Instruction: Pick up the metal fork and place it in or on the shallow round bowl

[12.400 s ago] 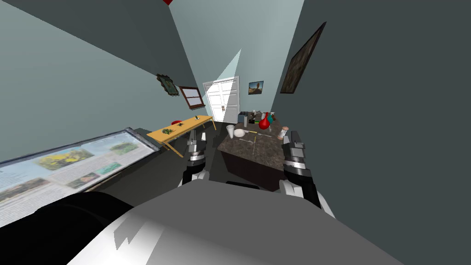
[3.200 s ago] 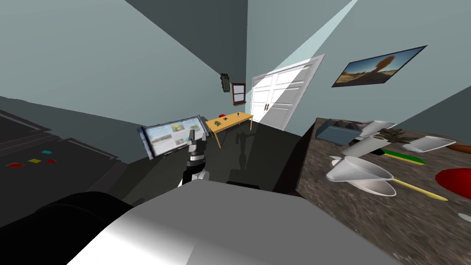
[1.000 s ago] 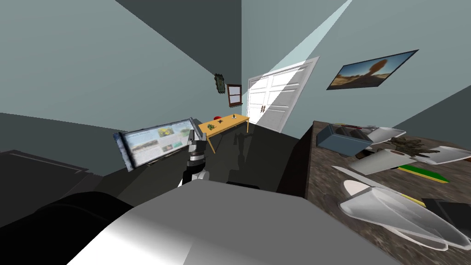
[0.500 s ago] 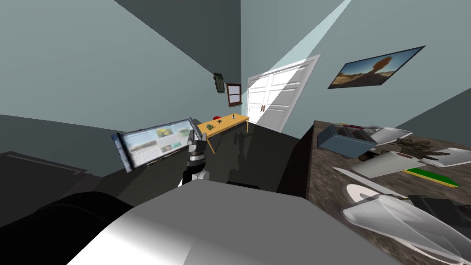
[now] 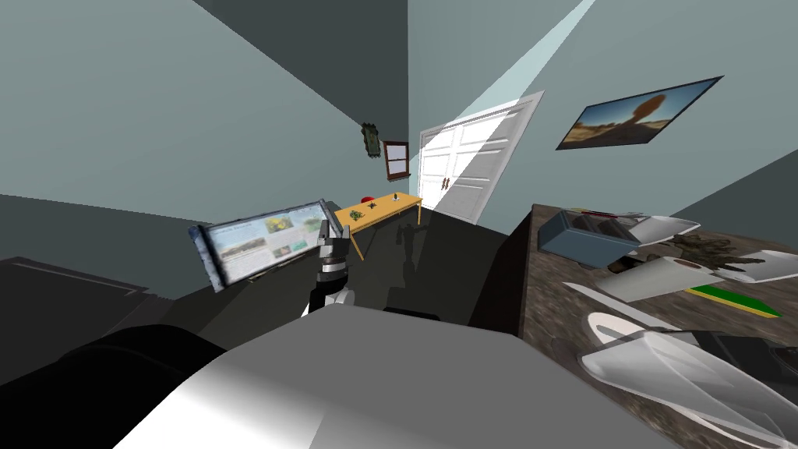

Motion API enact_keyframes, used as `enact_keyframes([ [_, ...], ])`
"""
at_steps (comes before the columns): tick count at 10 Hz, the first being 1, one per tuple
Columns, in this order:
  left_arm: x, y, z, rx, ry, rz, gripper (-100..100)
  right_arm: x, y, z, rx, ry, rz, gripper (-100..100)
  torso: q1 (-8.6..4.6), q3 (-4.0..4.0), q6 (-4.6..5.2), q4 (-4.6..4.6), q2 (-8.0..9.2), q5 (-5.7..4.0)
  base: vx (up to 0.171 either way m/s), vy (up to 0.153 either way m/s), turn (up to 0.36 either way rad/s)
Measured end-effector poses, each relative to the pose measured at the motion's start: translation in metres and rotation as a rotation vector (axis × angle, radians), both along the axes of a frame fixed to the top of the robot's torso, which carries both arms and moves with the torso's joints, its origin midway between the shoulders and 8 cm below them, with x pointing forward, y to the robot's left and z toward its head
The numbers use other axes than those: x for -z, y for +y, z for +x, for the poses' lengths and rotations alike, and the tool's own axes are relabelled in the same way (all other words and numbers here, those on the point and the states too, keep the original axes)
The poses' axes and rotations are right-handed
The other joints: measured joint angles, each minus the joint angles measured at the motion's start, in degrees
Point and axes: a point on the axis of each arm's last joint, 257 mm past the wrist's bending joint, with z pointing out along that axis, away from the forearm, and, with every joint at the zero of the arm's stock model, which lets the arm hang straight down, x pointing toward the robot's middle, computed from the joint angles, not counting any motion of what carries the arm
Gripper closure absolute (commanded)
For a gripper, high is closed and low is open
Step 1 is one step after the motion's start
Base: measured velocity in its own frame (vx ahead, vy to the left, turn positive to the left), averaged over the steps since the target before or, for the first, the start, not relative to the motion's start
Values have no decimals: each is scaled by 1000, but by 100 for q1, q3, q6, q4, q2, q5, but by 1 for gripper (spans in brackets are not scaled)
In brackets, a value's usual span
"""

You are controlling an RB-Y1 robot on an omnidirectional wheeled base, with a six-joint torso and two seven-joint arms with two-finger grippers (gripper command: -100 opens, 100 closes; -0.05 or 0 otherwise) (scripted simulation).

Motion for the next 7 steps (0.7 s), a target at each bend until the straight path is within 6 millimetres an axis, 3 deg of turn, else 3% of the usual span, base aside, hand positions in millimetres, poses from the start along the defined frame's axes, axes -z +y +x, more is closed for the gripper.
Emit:
enact_keyframes([
  [6,0,0,0,0,0,0,0,-39,16,40,-37,-1,10,-100,-4,4,0,2,7,-1,-19,-18,-57],
  [7,0,0,0,0,0,0,0,-40,16,40,-39,-1,10,0,-2,3,0,1,4,-2,0,0,0],
])
